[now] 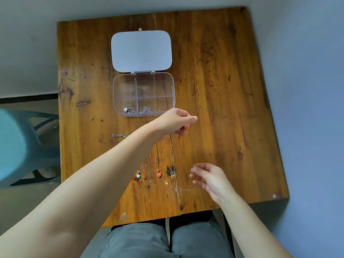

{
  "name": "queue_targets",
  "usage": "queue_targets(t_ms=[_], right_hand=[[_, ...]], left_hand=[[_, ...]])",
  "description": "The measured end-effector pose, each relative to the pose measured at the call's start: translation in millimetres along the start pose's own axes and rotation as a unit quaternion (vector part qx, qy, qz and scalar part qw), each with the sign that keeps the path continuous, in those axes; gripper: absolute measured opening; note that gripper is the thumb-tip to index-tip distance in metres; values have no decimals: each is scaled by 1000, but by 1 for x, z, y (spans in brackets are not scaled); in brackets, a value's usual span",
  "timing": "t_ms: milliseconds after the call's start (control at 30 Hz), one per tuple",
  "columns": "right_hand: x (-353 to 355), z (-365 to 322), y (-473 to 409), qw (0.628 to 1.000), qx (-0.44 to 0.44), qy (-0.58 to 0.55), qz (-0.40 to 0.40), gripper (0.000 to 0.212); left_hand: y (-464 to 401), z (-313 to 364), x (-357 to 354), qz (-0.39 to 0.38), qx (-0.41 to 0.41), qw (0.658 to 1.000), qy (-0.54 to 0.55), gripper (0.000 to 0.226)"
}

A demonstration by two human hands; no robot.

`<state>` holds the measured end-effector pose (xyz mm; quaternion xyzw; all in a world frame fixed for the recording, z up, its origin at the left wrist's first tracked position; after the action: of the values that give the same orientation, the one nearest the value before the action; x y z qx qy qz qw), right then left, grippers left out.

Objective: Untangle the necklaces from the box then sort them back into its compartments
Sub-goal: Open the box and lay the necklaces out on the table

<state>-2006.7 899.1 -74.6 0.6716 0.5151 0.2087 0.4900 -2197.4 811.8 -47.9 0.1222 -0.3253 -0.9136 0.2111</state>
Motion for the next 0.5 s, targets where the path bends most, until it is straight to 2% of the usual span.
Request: queue_targets(t_ms=[133, 267, 367, 500], right_hand=[[-15, 25, -14, 997, -8, 63, 44, 8], [-20, 30, -21, 972, 34, 213, 89, 3], [-22, 34, -21, 948, 62, 294, 109, 11], [-21, 37, -18, 917, 78, 370, 126, 17]], left_hand=[[-16, -26, -14, 83, 38, 996, -7, 18], [-21, -37, -18, 177, 18, 967, -180, 10], [-22, -39, -18, 184, -7, 951, -249, 9], [-16, -39, -16, 149, -48, 945, -287, 12]])
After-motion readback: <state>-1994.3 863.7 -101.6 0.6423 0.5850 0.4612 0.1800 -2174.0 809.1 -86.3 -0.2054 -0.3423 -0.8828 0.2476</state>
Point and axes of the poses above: each hand's wrist, its own y-axis away from the middle knuckle, its own x-axis out of the back of the hand, z = x × y, the point moved 2 cm from there along -y, towards the middle knuckle, and after that the axes turned 13 degrees about -z, right-handed, at the moved point
